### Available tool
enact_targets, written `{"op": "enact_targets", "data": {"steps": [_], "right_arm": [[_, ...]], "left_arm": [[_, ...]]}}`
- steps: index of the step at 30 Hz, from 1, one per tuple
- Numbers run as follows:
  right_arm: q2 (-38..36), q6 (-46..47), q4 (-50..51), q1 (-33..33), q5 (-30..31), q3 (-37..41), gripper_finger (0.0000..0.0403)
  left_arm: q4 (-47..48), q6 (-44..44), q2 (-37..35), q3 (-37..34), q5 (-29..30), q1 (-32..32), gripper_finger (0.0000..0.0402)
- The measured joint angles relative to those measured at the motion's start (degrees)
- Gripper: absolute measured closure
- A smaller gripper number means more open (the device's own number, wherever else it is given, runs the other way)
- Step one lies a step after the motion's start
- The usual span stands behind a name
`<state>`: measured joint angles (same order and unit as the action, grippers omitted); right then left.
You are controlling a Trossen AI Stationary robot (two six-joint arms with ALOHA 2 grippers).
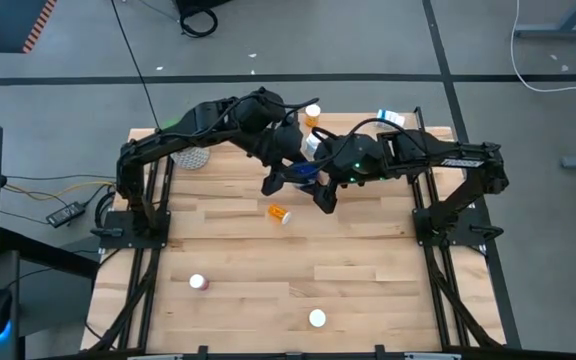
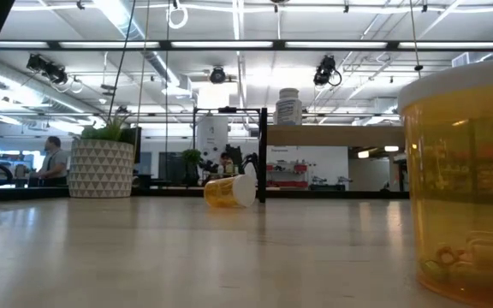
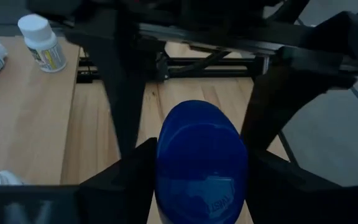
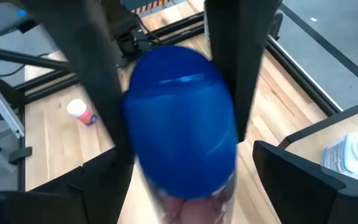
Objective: Pick and place medicine bottles onto shelf by color
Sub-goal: Put the blue pill bottle on the shelf
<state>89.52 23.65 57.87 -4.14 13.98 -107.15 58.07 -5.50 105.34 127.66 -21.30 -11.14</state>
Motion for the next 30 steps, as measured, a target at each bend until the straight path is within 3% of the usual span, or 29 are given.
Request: {"op": "enact_targets", "data": {"steps": [7, 14, 20, 30], "right_arm": [[0.0, 0.3, 0.2, 0.1, 0.0, 0.0, 0.0102], [0.0, 0.3, 0.1, 0.0, 0.1, 0.0, 0.0175], [0.0, -1.5, 0.2, 0.5, 0.6, 0.0, 0.0231], [-1.9, -2.0, 2.8, 2.4, 2.2, -0.1, 0.0234]], "left_arm": [[-0.6, 0.3, 0.0, 0.0, -1.0, -0.3, 0.0187], [-0.5, 0.0, 0.0, 0.0, -1.0, -0.7, 0.0196], [-0.3, 0.1, -0.2, 0.0, 0.0, -2.8, 0.0164], [0.8, -2.9, -4.0, 0.0, 1.8, -8.3, 0.0132]]}}
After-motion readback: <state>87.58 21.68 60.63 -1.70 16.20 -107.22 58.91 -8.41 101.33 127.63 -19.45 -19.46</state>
